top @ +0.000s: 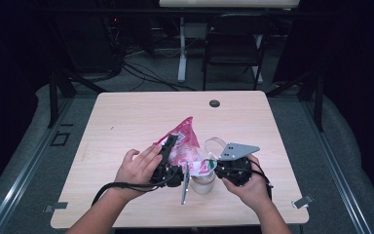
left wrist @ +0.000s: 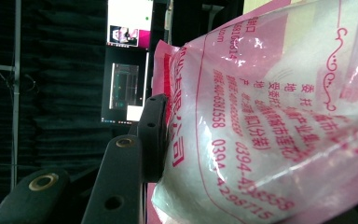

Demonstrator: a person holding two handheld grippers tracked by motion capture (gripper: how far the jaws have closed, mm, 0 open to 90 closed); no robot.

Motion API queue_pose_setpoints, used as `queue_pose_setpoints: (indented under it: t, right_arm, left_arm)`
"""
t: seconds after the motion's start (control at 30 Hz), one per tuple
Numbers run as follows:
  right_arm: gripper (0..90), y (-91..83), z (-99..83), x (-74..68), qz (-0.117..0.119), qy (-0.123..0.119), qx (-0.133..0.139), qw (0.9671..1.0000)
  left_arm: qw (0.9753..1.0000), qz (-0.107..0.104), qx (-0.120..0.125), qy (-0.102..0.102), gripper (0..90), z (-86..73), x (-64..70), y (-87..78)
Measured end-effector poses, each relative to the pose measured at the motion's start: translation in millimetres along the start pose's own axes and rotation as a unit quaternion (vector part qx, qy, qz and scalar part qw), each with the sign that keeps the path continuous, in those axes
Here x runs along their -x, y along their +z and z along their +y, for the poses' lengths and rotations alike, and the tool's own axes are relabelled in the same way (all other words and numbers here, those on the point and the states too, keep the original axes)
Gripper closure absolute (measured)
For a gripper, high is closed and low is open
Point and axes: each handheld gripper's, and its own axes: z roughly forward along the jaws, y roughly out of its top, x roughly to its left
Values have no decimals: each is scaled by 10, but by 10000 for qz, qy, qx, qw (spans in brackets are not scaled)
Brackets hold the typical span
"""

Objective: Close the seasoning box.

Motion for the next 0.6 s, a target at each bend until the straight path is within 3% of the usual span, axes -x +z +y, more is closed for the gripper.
queue_pose_setpoints:
  t: [0.6]
  right_arm:
    - [900,8,-7,7,2,6,-25,10000]
  left_arm:
    - [10000,37,14,2,637,13,-16,-5]
